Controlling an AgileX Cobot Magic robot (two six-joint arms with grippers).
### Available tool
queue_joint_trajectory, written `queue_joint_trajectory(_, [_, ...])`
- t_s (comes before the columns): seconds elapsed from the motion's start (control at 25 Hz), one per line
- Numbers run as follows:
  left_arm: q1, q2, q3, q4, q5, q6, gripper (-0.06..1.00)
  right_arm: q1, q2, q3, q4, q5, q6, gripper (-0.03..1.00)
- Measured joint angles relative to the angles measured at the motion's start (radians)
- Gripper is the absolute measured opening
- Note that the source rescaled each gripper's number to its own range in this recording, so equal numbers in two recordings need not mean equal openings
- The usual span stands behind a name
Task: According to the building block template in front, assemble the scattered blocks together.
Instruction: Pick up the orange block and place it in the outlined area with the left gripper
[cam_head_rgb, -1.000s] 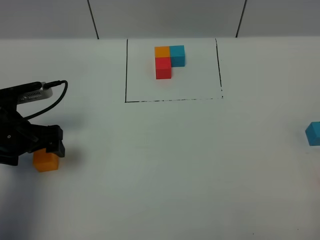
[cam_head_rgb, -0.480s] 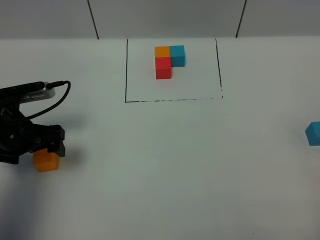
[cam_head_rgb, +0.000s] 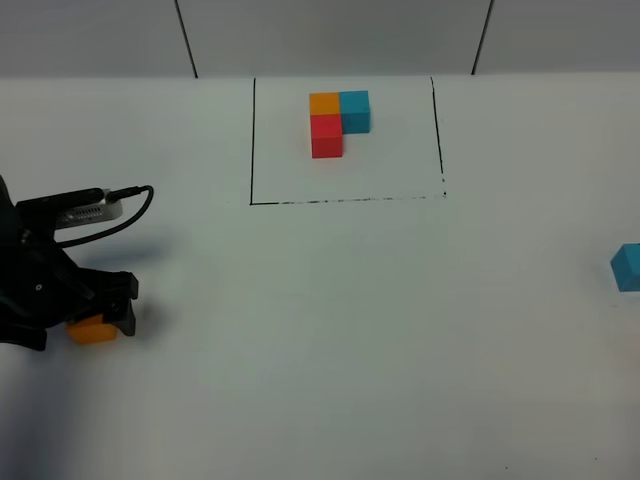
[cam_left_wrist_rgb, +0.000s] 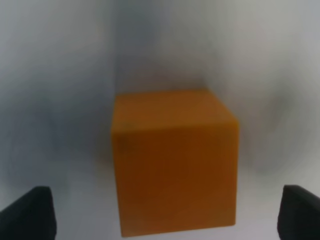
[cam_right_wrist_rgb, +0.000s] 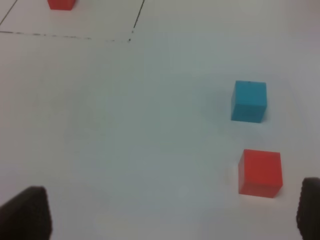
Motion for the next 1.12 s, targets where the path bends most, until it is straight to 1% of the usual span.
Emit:
queue_joint_trajectory(0.08, [0.000,0.001,0.000,0.000,-0.005,-0.005,0.83,0.000,0.000,0.000,0.000,0.000,0.000,1.00])
queue_joint_trajectory(0.2, [0.000,0.003,0.000,0.000,-0.009,-0.036,0.66,0.000,0.000,0.000,0.000,0.000,0.000,1.00])
queue_joint_trajectory(0.32, [0.000,0.005,0.000,0.000,-0.009,-0.046,0.37,0.000,0.000,0.000,0.000,0.000,0.000,1.00])
queue_joint_trajectory(0.4, [0.000,0.005,0.000,0.000,-0.009,-0.048,0.11,0.000,0.000,0.000,0.000,0.000,0.000,1.00])
queue_joint_trajectory(0.44, [-0.001,0.005,0.000,0.000,-0.009,-0.048,0.00,0.000,0.000,0.000,0.000,0.000,0.000,1.00])
queue_joint_trajectory(0.56, [-0.001,0.006,-0.011,0.000,-0.001,-0.049,0.01,0.000,0.000,0.000,0.000,0.000,0.000,1.00])
queue_joint_trajectory(0.64, [-0.001,0.006,-0.044,0.000,0.031,-0.038,0.01,0.000,0.000,0.000,0.000,0.000,0.000,1.00])
queue_joint_trajectory(0.76, [-0.016,0.006,-0.141,0.006,0.130,0.046,0.01,0.000,0.000,0.000,0.001,0.000,0.000,1.00])
queue_joint_trajectory(0.84, [-0.049,0.006,-0.229,0.021,0.214,0.119,0.01,0.000,0.000,0.000,0.001,0.000,0.000,1.00])
queue_joint_trajectory(0.92, [-0.095,0.006,-0.307,0.053,0.285,0.201,0.01,0.000,0.000,0.000,0.001,0.000,0.000,1.00])
queue_joint_trajectory(1.12, [-0.240,0.044,-0.508,0.159,0.408,0.335,0.01,0.000,0.000,0.000,0.001,0.000,0.000,1.00])
